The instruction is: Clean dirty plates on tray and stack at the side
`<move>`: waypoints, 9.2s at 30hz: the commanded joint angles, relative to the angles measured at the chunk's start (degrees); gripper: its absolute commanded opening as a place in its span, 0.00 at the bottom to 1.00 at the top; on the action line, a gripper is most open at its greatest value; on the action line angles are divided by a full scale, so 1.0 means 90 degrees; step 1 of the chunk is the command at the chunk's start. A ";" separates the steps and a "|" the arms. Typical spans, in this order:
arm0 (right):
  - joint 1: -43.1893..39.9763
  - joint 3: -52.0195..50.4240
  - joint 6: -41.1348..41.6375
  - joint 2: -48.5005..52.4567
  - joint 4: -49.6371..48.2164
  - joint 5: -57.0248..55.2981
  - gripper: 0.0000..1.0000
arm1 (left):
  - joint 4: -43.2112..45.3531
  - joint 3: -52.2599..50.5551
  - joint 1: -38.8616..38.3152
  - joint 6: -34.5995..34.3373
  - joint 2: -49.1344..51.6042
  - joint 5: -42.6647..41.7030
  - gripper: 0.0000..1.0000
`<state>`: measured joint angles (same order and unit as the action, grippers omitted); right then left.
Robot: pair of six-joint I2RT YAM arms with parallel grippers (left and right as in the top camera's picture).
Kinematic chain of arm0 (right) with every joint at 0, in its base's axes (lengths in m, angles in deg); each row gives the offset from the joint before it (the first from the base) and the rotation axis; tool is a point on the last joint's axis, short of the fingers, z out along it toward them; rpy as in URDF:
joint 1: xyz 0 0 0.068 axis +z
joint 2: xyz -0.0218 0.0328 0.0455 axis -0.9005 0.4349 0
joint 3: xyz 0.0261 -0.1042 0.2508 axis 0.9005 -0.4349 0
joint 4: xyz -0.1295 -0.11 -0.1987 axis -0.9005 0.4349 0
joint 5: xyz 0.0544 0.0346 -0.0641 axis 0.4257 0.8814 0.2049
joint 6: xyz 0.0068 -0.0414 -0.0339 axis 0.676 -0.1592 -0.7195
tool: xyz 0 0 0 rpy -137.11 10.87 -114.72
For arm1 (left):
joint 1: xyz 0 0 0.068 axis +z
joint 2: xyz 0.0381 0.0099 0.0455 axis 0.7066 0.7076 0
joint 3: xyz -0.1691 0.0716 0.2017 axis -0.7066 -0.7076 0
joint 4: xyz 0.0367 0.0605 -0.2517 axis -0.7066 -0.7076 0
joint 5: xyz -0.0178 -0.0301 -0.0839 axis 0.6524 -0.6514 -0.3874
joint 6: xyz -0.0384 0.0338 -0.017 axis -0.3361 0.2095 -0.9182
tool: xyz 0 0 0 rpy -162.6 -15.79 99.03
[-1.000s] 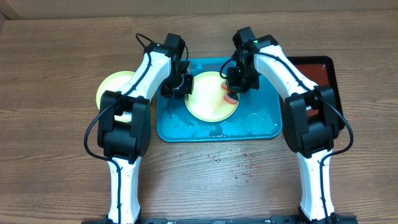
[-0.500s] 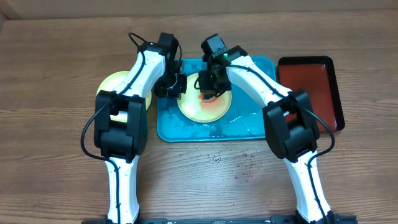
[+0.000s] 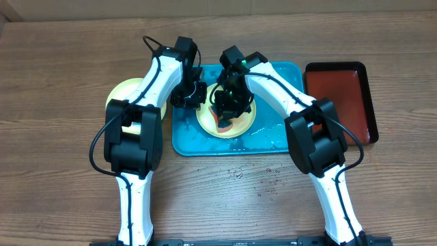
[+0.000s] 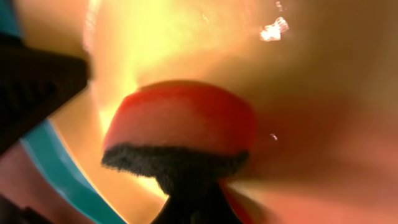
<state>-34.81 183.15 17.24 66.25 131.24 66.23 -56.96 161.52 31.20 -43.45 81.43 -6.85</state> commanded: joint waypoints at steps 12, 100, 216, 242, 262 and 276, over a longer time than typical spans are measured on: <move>-0.0741 0.0884 -0.0095 0.0228 0.0755 -0.2776 0.04 | -0.0066 -0.0073 -0.0015 0.0282 0.0083 0.0053 0.04; -0.0767 0.1411 0.1406 -0.0576 0.0163 -0.1481 0.04 | -0.0102 -0.0073 -0.0019 0.0260 0.0083 -0.0192 0.15; -0.2283 0.1683 0.1190 -0.1921 0.1525 -0.2348 0.05 | -0.0124 -0.1105 0.2693 -0.0695 -0.2749 0.0697 0.04; -0.2276 0.1683 0.1180 -0.1921 0.1579 -0.2329 0.04 | 0.2319 -0.3291 0.3840 -0.0862 -0.2756 0.0493 0.73; -0.3524 0.1304 0.0044 -0.1919 0.2361 -0.2851 0.04 | 0.1673 -0.1630 0.1156 -0.0199 -0.3036 0.0571 1.00; -0.3949 -0.1494 -0.1698 -0.1919 0.0248 -0.2943 0.04 | 0.2302 -0.1632 0.0525 -0.0204 -0.3033 0.0733 1.00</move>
<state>-70.55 172.93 8.28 49.13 136.22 40.27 -36.50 146.41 36.29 -46.40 54.90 -0.99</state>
